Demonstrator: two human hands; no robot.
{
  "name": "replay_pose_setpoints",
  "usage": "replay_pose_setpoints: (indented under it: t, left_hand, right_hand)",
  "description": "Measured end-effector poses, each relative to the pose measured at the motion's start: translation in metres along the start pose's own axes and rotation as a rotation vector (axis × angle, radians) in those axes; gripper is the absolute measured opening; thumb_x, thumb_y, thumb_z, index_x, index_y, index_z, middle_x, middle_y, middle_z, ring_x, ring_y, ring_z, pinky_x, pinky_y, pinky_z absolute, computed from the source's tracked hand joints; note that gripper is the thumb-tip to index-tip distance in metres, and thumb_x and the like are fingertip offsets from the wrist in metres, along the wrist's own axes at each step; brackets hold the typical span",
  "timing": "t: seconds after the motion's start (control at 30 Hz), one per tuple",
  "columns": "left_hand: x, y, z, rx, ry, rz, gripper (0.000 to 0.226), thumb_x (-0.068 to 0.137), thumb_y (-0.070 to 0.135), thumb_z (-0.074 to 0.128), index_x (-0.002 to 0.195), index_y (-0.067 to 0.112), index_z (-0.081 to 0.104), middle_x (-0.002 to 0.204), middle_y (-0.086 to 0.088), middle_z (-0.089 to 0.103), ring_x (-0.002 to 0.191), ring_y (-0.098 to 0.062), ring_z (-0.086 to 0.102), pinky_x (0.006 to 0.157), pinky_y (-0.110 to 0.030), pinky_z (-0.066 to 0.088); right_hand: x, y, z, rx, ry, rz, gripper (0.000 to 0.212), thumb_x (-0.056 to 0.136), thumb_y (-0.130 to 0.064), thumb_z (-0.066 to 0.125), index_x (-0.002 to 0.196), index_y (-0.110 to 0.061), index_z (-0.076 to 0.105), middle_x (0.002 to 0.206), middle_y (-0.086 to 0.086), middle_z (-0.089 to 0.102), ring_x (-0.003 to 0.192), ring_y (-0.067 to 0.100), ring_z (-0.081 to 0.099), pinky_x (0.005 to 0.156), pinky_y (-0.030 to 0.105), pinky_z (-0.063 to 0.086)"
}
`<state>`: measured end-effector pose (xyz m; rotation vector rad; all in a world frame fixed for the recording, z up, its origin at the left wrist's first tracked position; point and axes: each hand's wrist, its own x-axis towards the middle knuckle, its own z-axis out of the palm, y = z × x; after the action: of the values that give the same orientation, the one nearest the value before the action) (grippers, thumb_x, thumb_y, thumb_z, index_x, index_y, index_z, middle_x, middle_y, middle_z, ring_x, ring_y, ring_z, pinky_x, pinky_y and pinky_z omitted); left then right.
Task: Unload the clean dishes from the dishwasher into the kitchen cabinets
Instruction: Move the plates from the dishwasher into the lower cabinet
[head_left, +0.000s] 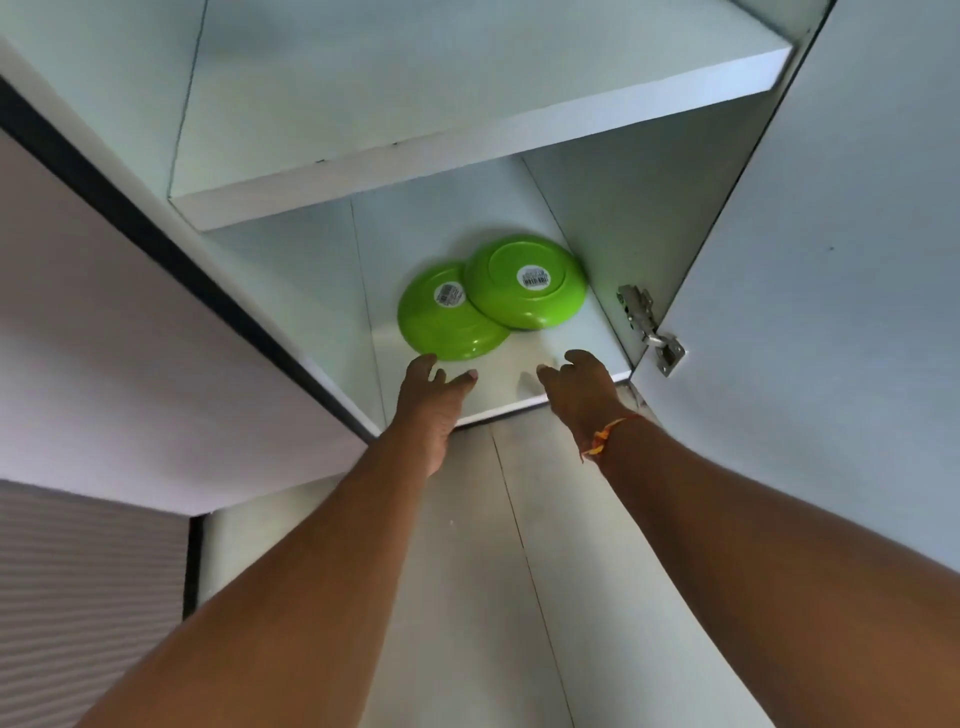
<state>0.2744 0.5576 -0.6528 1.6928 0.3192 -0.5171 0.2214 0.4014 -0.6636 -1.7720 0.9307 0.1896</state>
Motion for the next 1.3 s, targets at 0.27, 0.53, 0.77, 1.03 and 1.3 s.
replay_pose_setpoints:
  t: [0.27, 0.53, 0.77, 1.03, 1.3]
  left_hand:
    - [-0.164, 0.027, -0.027, 0.951, -0.124, 0.302, 0.069, 0.092, 0.039, 0.063, 0.145, 0.001, 0.037, 0.151, -0.017, 0.036, 0.142, -0.03, 0.031, 0.115, -0.035, 0.026]
    - [-0.389, 0.121, -0.041, 1.313, -0.288, 0.324, 0.071, 0.096, 0.041, 0.051, 0.153, 0.011, 0.021, 0.163, -0.012, 0.008, 0.149, -0.03, 0.012, 0.113, -0.041, 0.032]
    - [-0.577, 0.198, -0.002, 1.388, -0.273, 0.384, 0.075, 0.097, 0.047, 0.05, 0.154, 0.011, 0.017, 0.163, -0.015, 0.004, 0.149, -0.033, 0.009, 0.115, -0.045, 0.026]
    - [-0.75, 0.227, 0.123, 1.275, -0.361, 0.48, 0.066, 0.096, 0.049, 0.051, 0.148, 0.011, 0.034, 0.158, -0.014, 0.026, 0.143, -0.032, 0.026, 0.111, -0.042, 0.033]
    - [-0.817, 0.254, 0.234, 1.017, -0.484, 0.301, 0.061, 0.096, 0.044, 0.055, 0.144, 0.01, 0.04, 0.146, -0.011, 0.044, 0.135, -0.027, 0.042, 0.107, -0.036, 0.039]
  right_hand:
    - [-0.171, -0.028, -0.04, -0.377, 0.012, -0.189, 0.067, 0.095, -0.048, 0.055, 0.146, -0.007, 0.039, 0.143, 0.017, 0.048, 0.134, 0.032, 0.045, 0.11, 0.037, 0.034]
    - [-0.395, -0.066, -0.136, -0.554, -0.071, -0.175, 0.077, 0.092, -0.068, 0.031, 0.149, -0.017, 0.039, 0.153, 0.01, 0.039, 0.14, 0.029, 0.039, 0.113, 0.041, 0.037]
    - [-0.557, -0.063, -0.292, -0.698, -0.101, -0.32, 0.066, 0.097, -0.059, 0.041, 0.147, -0.016, 0.04, 0.151, 0.013, 0.041, 0.136, 0.032, 0.043, 0.109, 0.045, 0.041]
    - [-0.654, 0.006, -0.517, -0.629, 0.075, -0.151, 0.063, 0.096, -0.057, 0.044, 0.141, -0.013, 0.046, 0.146, 0.016, 0.046, 0.131, 0.036, 0.046, 0.107, 0.046, 0.043]
    - [-0.659, 0.038, -0.623, -0.387, 0.197, 0.007, 0.061, 0.097, -0.052, 0.048, 0.138, -0.006, 0.048, 0.132, 0.023, 0.054, 0.119, 0.039, 0.055, 0.099, 0.047, 0.049]
